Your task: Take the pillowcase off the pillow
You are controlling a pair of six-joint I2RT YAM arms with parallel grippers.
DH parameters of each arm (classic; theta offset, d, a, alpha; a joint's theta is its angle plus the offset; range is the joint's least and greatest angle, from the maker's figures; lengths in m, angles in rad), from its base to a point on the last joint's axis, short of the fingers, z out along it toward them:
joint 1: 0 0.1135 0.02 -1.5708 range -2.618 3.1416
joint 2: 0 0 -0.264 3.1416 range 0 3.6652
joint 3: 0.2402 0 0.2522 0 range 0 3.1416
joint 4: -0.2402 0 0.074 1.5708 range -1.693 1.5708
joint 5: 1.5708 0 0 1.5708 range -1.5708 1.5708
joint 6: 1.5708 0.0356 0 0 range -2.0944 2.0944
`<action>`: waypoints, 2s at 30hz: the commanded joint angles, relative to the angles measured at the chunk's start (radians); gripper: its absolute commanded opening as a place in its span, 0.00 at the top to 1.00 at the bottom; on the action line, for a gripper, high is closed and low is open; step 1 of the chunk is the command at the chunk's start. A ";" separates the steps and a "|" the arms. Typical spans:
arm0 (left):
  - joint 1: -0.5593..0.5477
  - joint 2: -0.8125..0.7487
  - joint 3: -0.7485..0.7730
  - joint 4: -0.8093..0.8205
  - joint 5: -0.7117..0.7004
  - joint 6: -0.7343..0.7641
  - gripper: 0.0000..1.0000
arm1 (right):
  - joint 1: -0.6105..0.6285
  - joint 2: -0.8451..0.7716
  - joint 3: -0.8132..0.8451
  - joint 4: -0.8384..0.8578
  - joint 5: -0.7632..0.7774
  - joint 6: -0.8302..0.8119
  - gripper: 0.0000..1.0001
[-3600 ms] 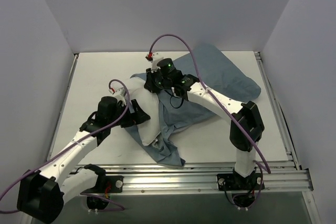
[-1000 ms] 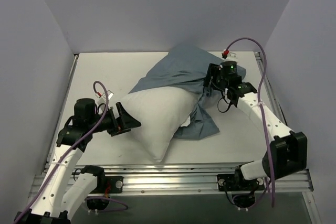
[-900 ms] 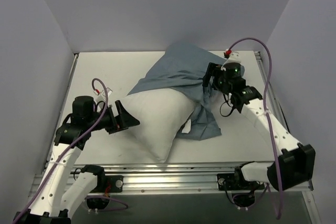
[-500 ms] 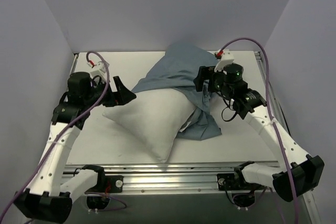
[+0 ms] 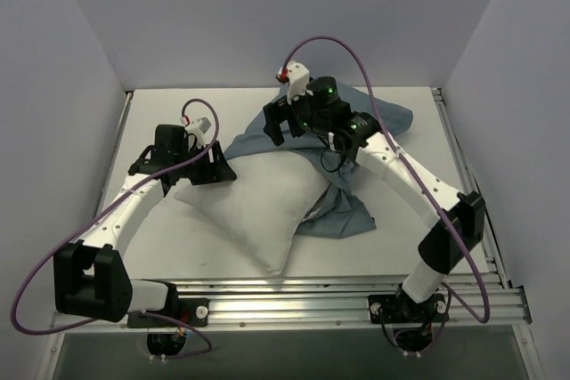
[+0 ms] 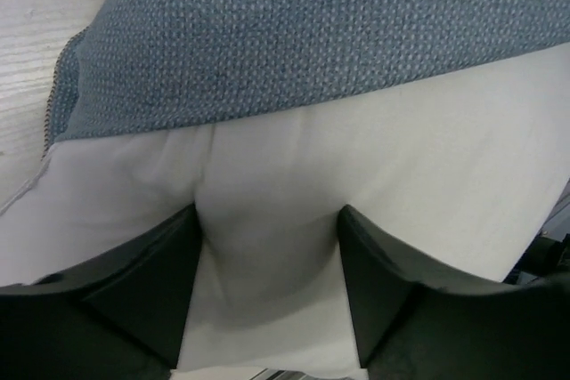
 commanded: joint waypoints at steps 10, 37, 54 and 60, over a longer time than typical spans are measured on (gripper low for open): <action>-0.046 0.052 -0.030 0.087 0.034 0.008 0.98 | 0.087 0.382 0.339 -0.142 -0.066 -0.154 0.07; -0.076 -0.550 0.142 -0.461 -0.429 -0.024 0.98 | -0.517 0.412 0.427 -0.274 0.507 0.221 1.00; -0.091 -0.140 0.347 -0.082 -0.308 0.002 0.06 | -0.356 0.057 0.168 -0.121 0.118 0.257 0.26; -0.317 -0.176 0.343 -0.154 -0.361 0.034 0.06 | -0.327 -0.227 -0.131 0.001 0.126 0.376 0.13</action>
